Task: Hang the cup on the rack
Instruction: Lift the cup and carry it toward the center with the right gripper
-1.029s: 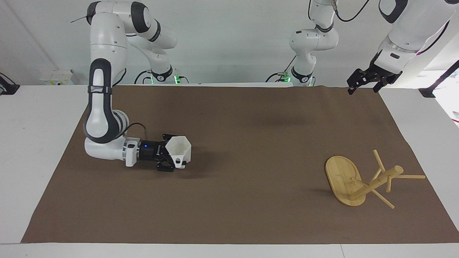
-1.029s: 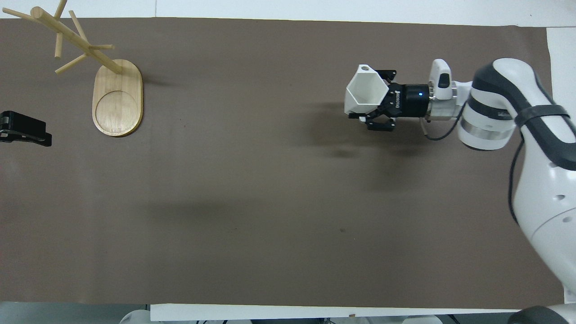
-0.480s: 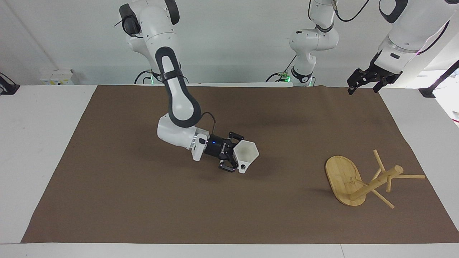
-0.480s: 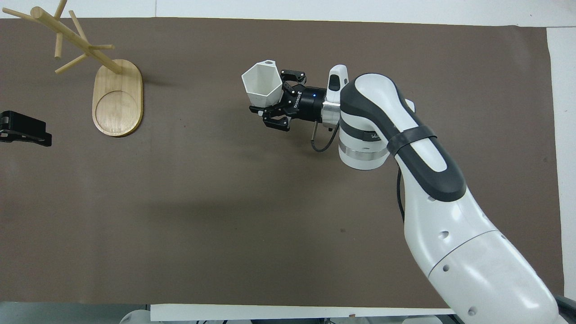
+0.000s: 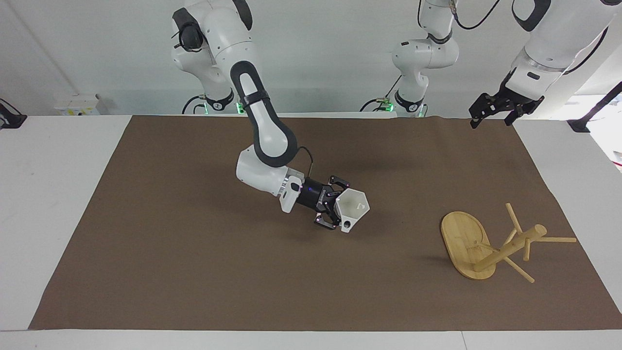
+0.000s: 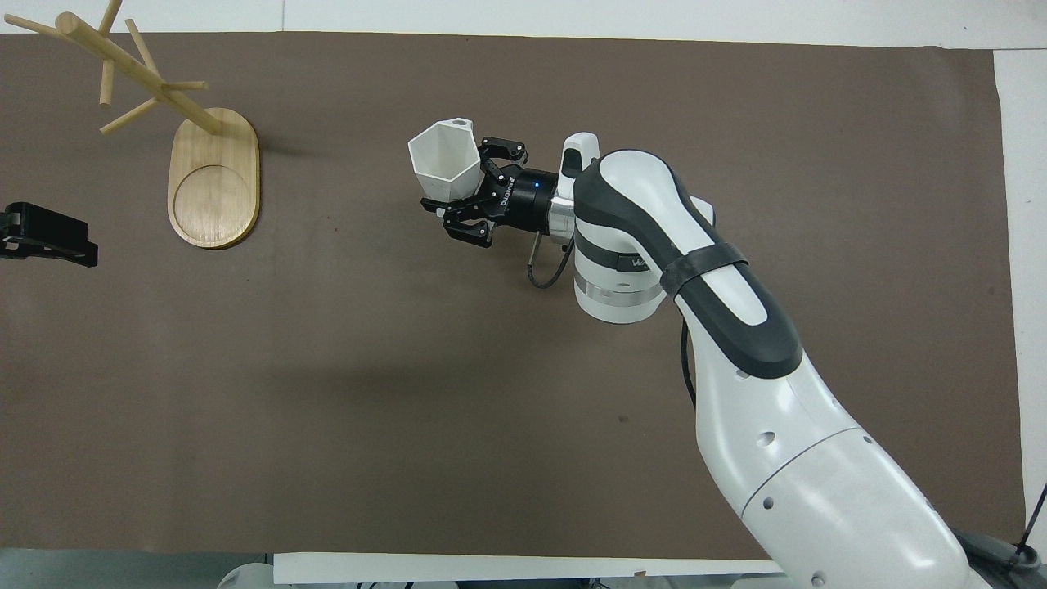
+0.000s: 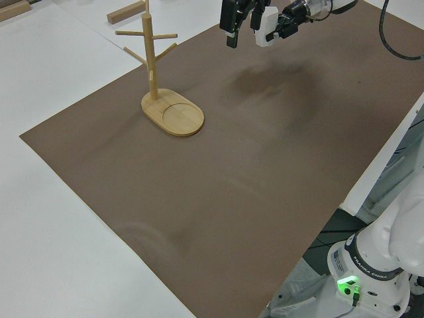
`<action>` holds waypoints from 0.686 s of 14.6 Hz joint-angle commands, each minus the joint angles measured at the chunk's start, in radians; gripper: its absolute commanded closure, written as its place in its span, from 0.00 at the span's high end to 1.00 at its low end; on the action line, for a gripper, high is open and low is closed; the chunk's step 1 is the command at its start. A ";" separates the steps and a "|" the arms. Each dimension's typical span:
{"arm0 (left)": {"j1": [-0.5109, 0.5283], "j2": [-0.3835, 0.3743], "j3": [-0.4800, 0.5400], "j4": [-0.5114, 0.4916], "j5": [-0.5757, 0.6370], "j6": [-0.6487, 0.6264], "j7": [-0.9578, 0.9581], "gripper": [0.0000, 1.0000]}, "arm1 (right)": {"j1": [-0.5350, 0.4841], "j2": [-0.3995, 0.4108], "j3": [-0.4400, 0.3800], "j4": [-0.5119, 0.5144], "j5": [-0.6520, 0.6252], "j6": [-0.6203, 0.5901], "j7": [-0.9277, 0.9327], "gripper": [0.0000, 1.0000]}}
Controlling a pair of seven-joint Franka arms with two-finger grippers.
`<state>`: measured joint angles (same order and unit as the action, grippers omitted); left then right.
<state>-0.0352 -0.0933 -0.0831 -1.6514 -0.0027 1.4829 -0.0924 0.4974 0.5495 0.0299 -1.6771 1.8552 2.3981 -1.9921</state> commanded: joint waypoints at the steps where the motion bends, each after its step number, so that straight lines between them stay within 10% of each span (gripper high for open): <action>1: -0.067 -0.011 -0.004 -0.044 0.000 0.112 -0.132 1.00 | 0.018 0.007 -0.004 0.020 0.018 0.003 -0.129 0.20; 10: -0.370 0.263 -0.001 0.070 -0.003 0.381 -0.808 1.00 | 0.046 0.003 -0.004 -0.004 0.121 -0.020 -0.416 0.20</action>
<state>-0.3778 0.1102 -0.0996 -1.6558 -0.0110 1.8640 -0.8487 0.5467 0.5529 0.0300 -1.6775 1.9477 2.3961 -2.3712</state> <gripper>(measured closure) 0.000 0.233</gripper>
